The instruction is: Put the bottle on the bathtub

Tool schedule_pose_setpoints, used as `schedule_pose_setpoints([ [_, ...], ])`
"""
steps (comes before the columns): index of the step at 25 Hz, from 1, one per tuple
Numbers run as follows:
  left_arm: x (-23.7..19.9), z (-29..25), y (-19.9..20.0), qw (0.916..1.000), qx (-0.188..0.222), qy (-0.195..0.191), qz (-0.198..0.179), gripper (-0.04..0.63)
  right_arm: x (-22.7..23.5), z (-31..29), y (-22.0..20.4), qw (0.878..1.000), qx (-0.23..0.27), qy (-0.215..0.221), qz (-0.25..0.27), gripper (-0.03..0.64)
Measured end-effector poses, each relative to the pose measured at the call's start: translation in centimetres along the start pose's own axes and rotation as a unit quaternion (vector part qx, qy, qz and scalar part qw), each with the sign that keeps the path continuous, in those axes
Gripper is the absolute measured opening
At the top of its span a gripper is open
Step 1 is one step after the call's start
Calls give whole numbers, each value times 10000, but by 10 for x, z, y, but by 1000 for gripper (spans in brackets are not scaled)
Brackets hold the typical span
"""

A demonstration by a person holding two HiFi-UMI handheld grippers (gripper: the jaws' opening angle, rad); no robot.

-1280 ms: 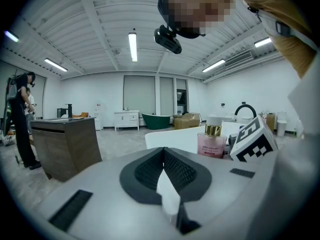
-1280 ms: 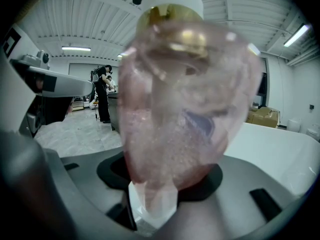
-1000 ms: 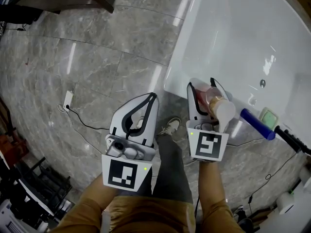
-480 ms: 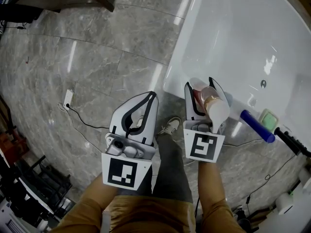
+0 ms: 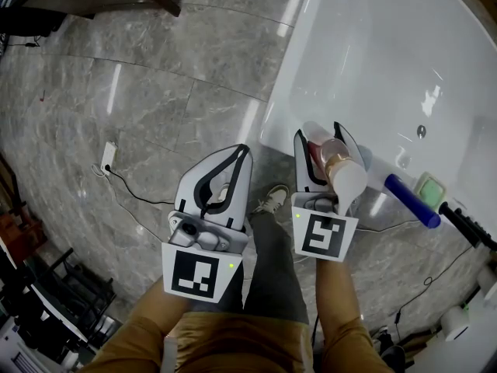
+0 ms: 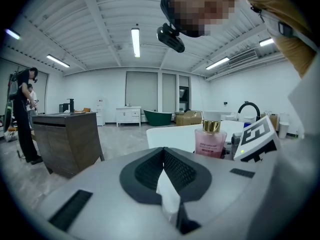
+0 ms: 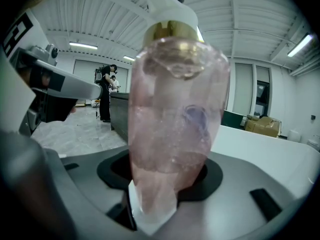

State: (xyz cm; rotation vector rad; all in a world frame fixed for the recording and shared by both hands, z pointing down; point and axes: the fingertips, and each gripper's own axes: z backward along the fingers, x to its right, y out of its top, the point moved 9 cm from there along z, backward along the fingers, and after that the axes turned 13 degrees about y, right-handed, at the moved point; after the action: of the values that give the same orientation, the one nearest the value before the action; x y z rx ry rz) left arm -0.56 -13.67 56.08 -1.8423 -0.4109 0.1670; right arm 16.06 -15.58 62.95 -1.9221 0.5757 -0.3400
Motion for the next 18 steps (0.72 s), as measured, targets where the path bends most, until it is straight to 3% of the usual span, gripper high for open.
schedule_pose_setpoints([
  [18, -13, 5, -4, 9999, -18, -115, 105, 8, -9, 2, 0, 9996, -80, -253, 30, 238],
])
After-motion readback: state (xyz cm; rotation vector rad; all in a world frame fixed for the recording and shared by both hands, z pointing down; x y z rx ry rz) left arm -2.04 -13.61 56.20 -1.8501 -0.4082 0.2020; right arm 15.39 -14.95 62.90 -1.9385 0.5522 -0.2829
